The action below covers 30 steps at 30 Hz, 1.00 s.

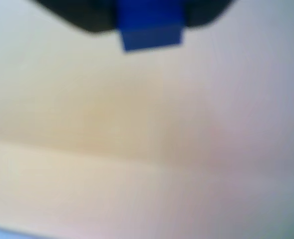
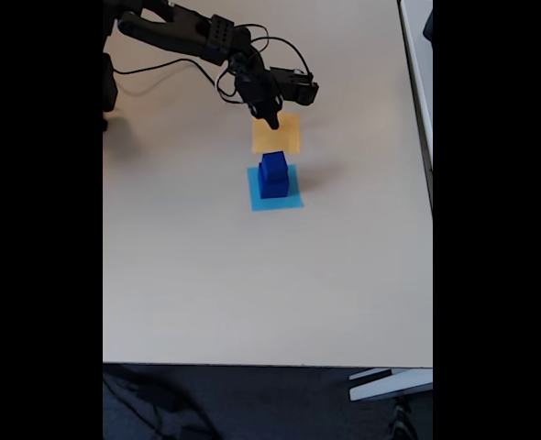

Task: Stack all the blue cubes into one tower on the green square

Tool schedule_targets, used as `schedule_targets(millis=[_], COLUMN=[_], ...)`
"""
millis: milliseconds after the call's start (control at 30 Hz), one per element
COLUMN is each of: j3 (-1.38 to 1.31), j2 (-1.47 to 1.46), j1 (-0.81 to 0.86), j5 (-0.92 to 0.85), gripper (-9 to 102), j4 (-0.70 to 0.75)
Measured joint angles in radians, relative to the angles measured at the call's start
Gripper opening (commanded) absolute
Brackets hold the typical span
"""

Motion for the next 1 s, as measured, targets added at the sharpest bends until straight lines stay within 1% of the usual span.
schedule_targets(millis=[200, 367, 467, 600, 867, 1000], j3=[-0.051, -0.161, -0.235, -0.279, -0.281, -0.284], j2=[0.002, 0.002, 0.002, 0.002, 0.002, 0.000], j1=[0.008, -0.008, -0.035, -0.095, -0.253, -0.305], j5=[-0.014, -0.017, 0.012, 0.103, 0.364, 0.453], gripper=[1, 1, 0, 0, 0, 0], j4=[0.037, 0.069, 0.097, 0.103, 0.126, 0.126])
